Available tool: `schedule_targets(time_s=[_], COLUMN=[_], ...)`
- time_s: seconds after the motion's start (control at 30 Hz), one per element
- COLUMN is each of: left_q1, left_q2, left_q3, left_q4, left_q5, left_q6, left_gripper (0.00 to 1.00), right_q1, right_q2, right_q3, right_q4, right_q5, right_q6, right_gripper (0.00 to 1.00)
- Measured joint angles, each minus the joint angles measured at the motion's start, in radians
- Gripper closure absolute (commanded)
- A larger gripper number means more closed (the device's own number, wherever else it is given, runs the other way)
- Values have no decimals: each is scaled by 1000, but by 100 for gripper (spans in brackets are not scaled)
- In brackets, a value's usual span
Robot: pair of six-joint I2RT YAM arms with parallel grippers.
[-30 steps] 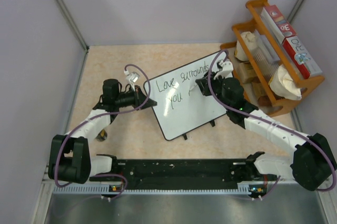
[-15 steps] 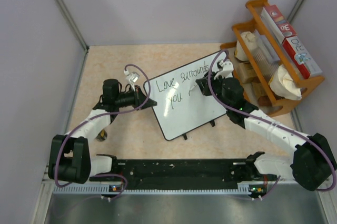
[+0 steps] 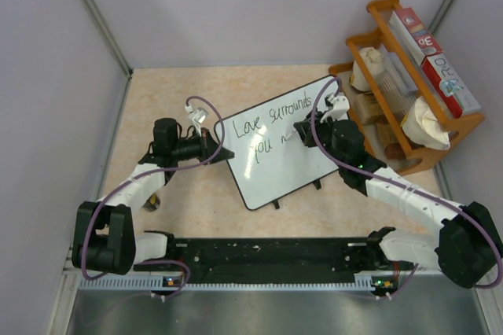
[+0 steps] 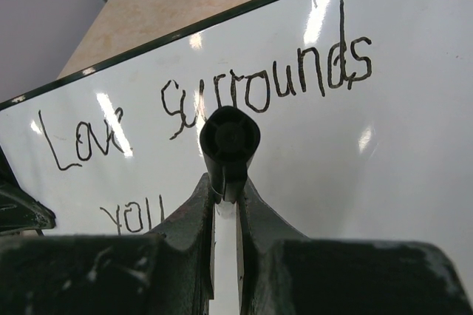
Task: Write a sentence on the whiteboard
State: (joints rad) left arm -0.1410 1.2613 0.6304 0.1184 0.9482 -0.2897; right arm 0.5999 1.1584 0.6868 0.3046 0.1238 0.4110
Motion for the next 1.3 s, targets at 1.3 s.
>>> schedule_targets(time_s=[1.3], left_q1=[-4], left_q2=[0], left_q3=[2], left_q4=[0], left_q5=[1], left_q6=[0], left_gripper=[100], right_q1=[-8], right_q2=[-3], right_q3=[22], right_q4=[-20], right_q5=[27], right_q6=[-7], right_gripper=[100])
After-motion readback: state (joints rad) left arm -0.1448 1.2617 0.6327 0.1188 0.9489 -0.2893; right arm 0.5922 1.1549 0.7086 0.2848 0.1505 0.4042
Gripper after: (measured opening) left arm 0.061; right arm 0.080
